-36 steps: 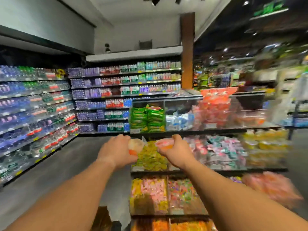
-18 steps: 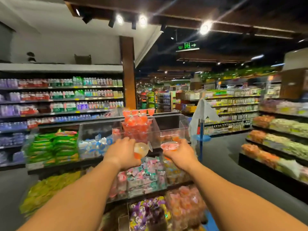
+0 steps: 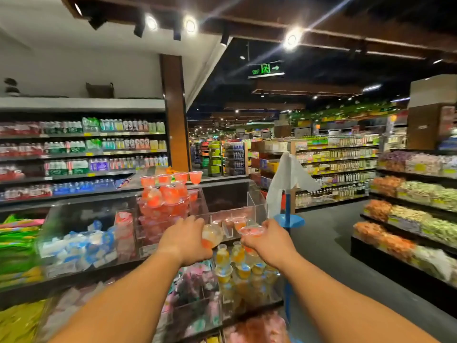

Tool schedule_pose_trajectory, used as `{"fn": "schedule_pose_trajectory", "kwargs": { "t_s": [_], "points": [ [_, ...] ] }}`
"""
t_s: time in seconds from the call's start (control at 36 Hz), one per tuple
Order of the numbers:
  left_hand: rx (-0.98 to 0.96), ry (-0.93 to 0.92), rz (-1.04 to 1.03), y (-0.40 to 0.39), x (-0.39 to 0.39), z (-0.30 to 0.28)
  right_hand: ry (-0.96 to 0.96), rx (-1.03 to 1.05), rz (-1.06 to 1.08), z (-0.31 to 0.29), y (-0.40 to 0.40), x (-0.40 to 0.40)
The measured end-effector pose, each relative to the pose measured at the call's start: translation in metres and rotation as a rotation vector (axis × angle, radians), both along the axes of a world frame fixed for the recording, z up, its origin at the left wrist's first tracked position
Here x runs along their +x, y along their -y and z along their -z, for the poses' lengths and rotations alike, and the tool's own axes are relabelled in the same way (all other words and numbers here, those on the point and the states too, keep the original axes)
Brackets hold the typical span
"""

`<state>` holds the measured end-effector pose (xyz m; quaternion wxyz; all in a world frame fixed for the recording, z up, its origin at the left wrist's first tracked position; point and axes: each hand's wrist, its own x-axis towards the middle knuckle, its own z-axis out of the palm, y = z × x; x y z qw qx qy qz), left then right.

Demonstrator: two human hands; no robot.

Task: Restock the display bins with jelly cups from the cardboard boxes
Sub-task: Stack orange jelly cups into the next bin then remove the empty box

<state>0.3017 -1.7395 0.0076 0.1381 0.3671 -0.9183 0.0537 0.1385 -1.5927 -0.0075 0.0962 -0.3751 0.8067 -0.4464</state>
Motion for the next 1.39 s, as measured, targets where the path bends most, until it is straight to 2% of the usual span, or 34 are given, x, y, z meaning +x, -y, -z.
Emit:
{"fn": "schedule_pose_trajectory", "kwargs": {
  "t_s": [0.14, 0.33, 0.44, 0.69, 0.83, 1.03, 1.11, 1.39],
  "points": [
    [0.000, -0.040, -0.066, 0.039, -0.051, -0.004, -0.023, -0.006, -0.090, 0.001, 0.050, -0.063],
    [-0.003, -0.007, -0.162, 0.087, -0.114, -0.005, -0.109, 0.106, -0.217, 0.000, 0.134, -0.135],
    [0.001, -0.012, -0.187, 0.117, -0.140, -0.012, -0.207, 0.161, -0.234, -0.005, 0.180, -0.164],
    [-0.059, -0.057, -0.202, 0.190, -0.189, -0.032, -0.211, 0.105, -0.289, -0.017, 0.259, -0.206],
    [-0.074, -0.104, -0.233, 0.221, -0.207, -0.034, -0.204, 0.158, -0.247, -0.018, 0.302, -0.229],
    [-0.067, -0.177, -0.287, 0.256, -0.219, -0.037, -0.296, 0.270, -0.248, -0.009, 0.353, -0.242],
    [-0.059, -0.171, -0.318, 0.267, -0.224, -0.033, -0.342, 0.339, -0.320, -0.006, 0.368, -0.241],
    [-0.044, -0.138, -0.360, 0.287, -0.237, -0.014, -0.294, 0.667, -0.552, 0.012, 0.395, -0.234]
  ]
}}
